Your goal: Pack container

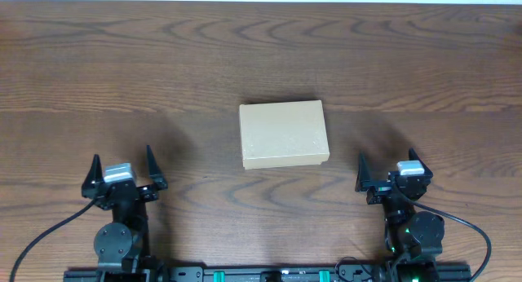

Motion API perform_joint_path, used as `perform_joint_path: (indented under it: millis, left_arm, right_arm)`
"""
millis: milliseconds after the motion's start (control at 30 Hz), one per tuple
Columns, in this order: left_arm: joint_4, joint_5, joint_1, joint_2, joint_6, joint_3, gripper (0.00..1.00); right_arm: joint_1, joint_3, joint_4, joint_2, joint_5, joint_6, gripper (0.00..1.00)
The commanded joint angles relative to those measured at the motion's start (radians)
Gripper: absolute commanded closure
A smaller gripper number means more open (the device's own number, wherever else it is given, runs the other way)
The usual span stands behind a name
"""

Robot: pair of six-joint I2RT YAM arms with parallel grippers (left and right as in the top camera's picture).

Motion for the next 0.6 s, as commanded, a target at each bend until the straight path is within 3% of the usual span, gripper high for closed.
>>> perform_joint_path:
  millis: [0,267,567]
  left_arm:
    - [0.014,0.080,0.008,-0.009,0.063,-0.033,0.05]
    - [-0.037,0.280,0.008,-0.009,0.063,-0.104,0.05]
    - [-0.058,0.290,0.008,-0.009,-0.016,-0.104,0.05]
  right_arm:
    - [0.008,-0.003,-0.004,-0.008,0.010,0.007,0.01]
    - [0.008,-0.003,-0.004,-0.008,0.010,0.007,0.01]
    - [0.008,-0.003,-0.004,-0.008,0.010,0.007,0.01]
